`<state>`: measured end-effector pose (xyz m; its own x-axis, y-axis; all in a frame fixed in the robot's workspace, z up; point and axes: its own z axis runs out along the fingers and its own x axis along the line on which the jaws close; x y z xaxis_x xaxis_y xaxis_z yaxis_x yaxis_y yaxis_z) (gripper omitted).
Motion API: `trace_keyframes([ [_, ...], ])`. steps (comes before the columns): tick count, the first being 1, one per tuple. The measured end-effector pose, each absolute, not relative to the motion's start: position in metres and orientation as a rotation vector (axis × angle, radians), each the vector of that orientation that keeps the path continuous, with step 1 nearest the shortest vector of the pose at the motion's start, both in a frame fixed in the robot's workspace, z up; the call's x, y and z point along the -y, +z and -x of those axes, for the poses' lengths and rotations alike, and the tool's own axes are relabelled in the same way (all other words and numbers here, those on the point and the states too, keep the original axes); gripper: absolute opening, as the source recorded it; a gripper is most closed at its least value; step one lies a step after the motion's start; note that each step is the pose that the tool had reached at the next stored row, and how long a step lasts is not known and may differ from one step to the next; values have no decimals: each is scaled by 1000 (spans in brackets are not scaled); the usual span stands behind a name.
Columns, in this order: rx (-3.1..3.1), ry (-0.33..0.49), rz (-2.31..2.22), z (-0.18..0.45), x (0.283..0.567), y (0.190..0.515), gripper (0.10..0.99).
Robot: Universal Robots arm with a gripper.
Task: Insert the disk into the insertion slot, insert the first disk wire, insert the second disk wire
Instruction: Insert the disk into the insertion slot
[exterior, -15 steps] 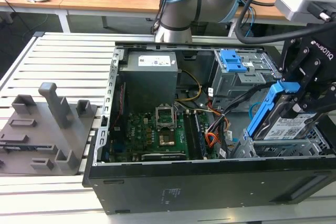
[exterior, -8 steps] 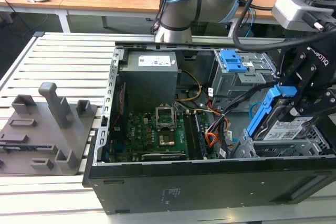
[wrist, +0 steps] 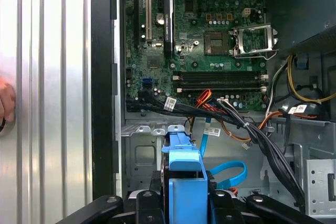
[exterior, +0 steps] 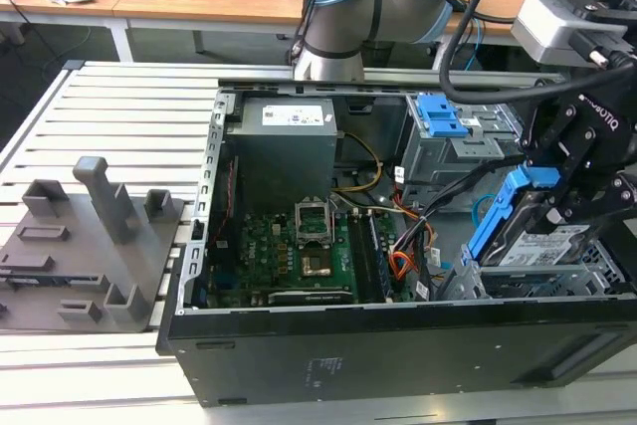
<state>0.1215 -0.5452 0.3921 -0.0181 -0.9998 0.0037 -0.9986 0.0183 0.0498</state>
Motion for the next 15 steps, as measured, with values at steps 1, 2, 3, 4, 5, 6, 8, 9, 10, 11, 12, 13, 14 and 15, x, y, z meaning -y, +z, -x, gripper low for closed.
trace_keyframes([
  [1, 2215, -51, -2175, -121, 545, 392, 373],
  [2, 2215, -52, -2175, -121, 545, 392, 439],
  [3, 2215, -51, -2175, -122, 545, 392, 439],
  [4, 2215, -51, -2175, -121, 545, 392, 439],
  [5, 2215, -51, -2175, -121, 545, 392, 439],
  [6, 2215, -51, -2175, -121, 545, 392, 424],
  [8, 2215, -51, -2175, -121, 545, 392, 235],
  [9, 2215, -51, -2175, -121, 545, 392, 114],
  [10, 2215, -51, -2175, -121, 545, 392, 106],
  [11, 2215, -51, -2175, -122, 545, 392, 106],
  [12, 2215, -51, -2175, -121, 545, 392, 106],
  [13, 2215, -51, -2175, -121, 545, 392, 106],
  [14, 2215, -51, -2175, -121, 545, 392, 106],
  [15, 2215, -51, -2175, -121, 545, 392, 106],
])
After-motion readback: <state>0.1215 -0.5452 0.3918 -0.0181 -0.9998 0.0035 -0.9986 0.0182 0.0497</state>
